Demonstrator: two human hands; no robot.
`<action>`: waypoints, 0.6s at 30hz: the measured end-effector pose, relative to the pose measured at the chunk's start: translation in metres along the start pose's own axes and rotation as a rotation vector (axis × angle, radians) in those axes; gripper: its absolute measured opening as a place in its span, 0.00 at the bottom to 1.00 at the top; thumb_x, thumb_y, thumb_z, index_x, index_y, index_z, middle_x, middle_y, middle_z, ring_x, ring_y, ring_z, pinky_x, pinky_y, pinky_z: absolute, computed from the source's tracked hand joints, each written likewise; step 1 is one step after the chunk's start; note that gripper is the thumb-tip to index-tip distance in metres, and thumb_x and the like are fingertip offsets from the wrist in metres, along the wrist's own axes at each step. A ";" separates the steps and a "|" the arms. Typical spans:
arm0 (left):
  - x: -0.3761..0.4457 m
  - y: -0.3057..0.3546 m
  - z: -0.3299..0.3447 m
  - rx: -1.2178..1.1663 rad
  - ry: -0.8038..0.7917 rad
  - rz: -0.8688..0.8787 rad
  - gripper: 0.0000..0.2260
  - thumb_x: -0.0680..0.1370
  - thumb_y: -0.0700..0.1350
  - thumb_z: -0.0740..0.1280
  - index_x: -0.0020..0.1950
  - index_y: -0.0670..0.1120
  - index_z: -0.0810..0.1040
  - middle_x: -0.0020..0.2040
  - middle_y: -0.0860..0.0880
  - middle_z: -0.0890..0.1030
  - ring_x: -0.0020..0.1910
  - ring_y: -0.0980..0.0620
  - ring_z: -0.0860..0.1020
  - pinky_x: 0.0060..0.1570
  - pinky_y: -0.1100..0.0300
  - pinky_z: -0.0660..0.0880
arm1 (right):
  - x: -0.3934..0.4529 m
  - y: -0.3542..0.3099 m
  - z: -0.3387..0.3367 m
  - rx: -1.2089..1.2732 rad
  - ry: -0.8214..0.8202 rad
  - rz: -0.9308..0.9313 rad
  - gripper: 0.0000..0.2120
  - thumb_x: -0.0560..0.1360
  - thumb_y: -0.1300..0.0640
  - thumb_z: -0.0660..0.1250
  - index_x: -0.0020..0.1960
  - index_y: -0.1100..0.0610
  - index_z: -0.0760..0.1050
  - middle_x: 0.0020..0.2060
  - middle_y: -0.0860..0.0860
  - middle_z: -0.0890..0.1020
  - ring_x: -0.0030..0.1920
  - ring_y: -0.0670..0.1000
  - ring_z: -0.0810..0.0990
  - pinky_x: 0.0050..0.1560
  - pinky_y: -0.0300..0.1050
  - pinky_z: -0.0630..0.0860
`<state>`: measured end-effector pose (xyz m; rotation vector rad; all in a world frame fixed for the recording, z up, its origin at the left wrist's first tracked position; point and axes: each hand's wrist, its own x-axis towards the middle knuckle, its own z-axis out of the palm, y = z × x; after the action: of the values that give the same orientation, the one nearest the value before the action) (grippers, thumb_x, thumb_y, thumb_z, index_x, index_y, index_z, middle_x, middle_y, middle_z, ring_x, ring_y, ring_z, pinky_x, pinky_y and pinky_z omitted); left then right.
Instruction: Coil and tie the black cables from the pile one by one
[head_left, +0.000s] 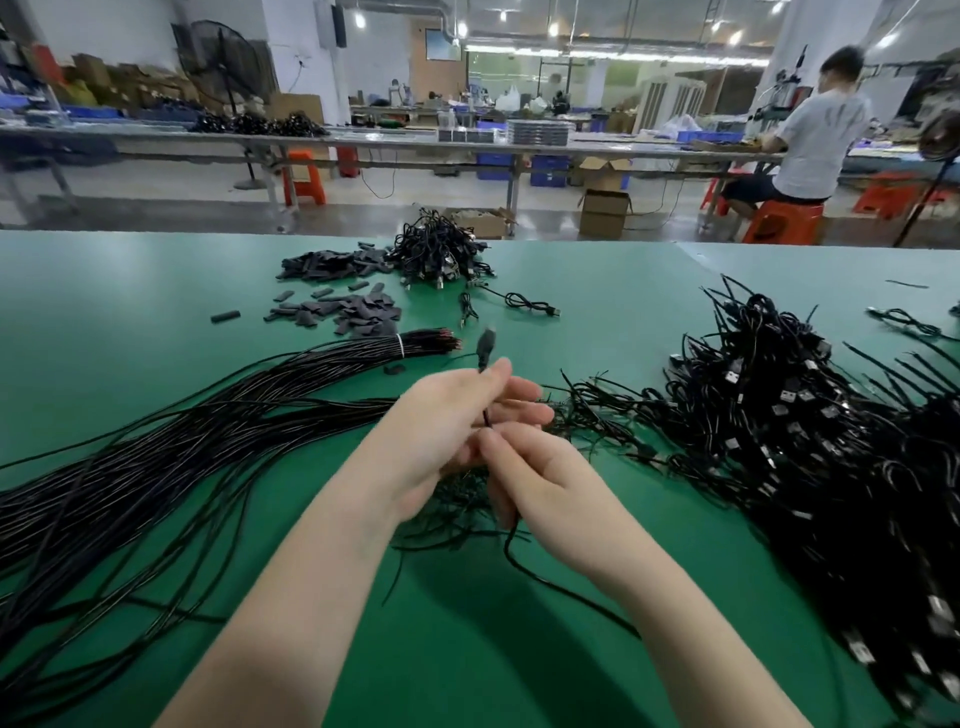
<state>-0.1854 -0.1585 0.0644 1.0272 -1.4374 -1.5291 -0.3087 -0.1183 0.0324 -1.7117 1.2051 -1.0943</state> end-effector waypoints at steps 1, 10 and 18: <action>0.000 0.002 -0.002 -0.035 0.008 0.000 0.18 0.82 0.55 0.58 0.39 0.53 0.84 0.42 0.49 0.86 0.45 0.52 0.84 0.33 0.66 0.72 | 0.000 0.004 -0.002 0.036 -0.071 0.010 0.15 0.82 0.52 0.58 0.42 0.58 0.76 0.27 0.47 0.72 0.29 0.45 0.69 0.33 0.38 0.68; -0.028 0.029 -0.029 -0.066 -0.600 -0.041 0.20 0.79 0.52 0.56 0.35 0.49 0.82 0.23 0.50 0.77 0.23 0.53 0.78 0.29 0.64 0.74 | -0.006 0.028 -0.051 -0.010 -0.261 0.400 0.20 0.67 0.35 0.67 0.32 0.51 0.69 0.26 0.47 0.64 0.25 0.46 0.60 0.26 0.39 0.59; -0.006 0.009 -0.008 -0.091 -0.220 -0.048 0.16 0.83 0.52 0.55 0.59 0.47 0.79 0.51 0.50 0.86 0.51 0.54 0.83 0.61 0.53 0.72 | -0.011 -0.017 -0.049 0.470 -0.249 0.089 0.13 0.79 0.49 0.60 0.49 0.53 0.81 0.27 0.45 0.68 0.25 0.45 0.64 0.26 0.34 0.64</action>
<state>-0.1755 -0.1558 0.0731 0.8659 -1.4840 -1.7703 -0.3511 -0.1081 0.0623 -1.3684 0.7840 -0.9824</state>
